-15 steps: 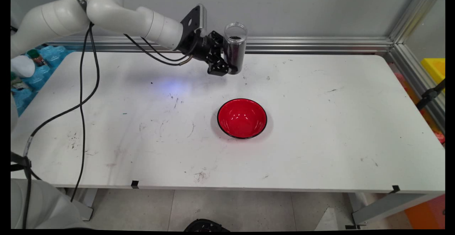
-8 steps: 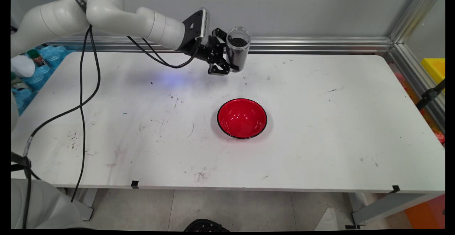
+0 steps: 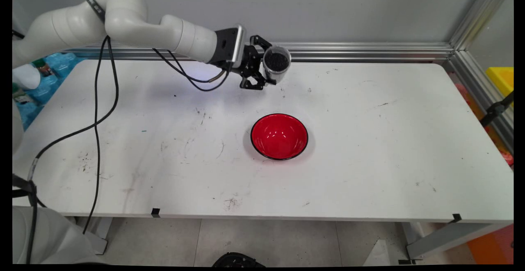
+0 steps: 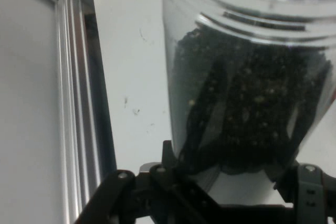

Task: Pour the black seasoning powder in the red bowl

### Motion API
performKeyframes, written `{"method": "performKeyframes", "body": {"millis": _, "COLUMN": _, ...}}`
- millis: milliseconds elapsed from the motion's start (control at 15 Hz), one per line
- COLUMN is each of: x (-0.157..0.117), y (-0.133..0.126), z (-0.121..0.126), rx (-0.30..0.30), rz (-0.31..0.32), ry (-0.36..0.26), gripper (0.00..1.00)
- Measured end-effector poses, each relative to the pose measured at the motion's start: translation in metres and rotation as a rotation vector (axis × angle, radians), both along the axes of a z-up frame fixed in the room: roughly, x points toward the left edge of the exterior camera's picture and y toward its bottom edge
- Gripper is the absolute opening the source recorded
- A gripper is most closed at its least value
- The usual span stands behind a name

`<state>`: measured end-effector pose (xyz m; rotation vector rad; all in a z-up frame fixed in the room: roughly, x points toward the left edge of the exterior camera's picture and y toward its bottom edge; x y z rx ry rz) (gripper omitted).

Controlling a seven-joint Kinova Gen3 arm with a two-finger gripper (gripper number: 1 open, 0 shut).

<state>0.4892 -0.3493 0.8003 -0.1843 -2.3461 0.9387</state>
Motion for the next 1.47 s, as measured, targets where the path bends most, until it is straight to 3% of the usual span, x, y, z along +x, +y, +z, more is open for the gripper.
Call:
{"method": "performKeyframes", "body": {"millis": 1000, "x": -0.017, "y": 0.003, "z": -0.024, "rx": -0.276, "rz": -0.143, "ry": -0.208, "gripper": 0.00}}
{"method": "performKeyframes", "body": {"millis": 1467, "x": -0.027, "y": 0.009, "z": -0.033, "rx": -0.431, "rz": -0.226, "ry": -0.328, "gripper": 0.00}}
